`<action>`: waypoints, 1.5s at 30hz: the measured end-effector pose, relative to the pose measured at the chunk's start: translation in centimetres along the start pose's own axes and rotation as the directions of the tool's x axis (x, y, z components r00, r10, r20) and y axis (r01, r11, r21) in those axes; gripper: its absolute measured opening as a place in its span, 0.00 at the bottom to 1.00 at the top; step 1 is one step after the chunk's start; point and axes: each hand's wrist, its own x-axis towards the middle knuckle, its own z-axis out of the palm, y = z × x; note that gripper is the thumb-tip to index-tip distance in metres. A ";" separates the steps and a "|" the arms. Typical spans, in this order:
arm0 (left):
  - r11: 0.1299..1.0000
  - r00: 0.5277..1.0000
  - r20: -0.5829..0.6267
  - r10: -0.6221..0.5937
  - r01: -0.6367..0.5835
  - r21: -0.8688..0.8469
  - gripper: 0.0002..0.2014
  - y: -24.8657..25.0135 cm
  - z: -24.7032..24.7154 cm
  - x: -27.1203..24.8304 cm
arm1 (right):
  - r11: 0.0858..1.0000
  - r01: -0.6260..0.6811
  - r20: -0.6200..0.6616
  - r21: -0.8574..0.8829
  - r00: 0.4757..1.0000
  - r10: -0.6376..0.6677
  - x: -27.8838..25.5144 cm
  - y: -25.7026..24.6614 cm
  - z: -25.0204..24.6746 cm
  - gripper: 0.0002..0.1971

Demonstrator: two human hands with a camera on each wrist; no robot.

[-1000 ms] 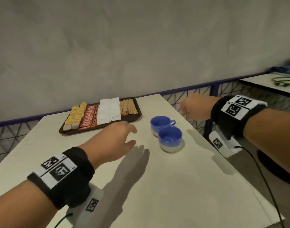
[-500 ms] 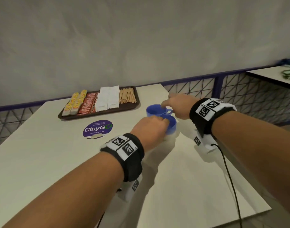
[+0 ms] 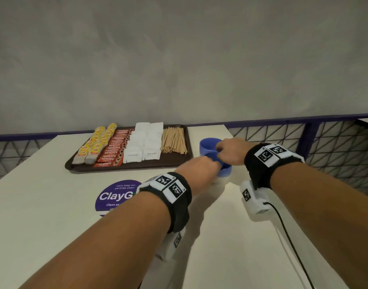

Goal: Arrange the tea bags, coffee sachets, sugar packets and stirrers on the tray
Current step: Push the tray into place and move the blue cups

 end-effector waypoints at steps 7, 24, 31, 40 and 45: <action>0.995 0.995 -0.076 -0.066 0.059 -0.086 0.08 -6.2 1.4 5.3 | 0.999 -0.019 -0.090 0.031 0.996 0.022 8.1 1.1 0.5 0.11; 0.992 0.989 -0.096 -0.110 0.104 -0.074 0.23 -11.8 2.0 7.7 | 0.961 -0.135 -0.016 0.243 0.990 0.143 15.4 -0.1 -1.3 0.16; 0.988 0.988 0.021 -0.153 0.153 0.001 0.43 -11.8 2.2 7.9 | 0.944 -0.100 -0.013 0.314 0.994 0.110 15.4 -0.4 -1.5 0.19; 0.976 0.976 0.107 -0.191 0.200 -0.082 0.48 -12.2 2.6 8.2 | 0.849 -0.165 -0.143 0.503 0.952 0.270 15.7 4.7 -5.0 0.22; 0.973 0.967 0.149 -0.205 0.218 -0.076 0.46 -12.5 1.8 8.4 | 0.878 -0.097 -0.050 0.470 0.989 0.136 15.6 3.3 -4.2 0.22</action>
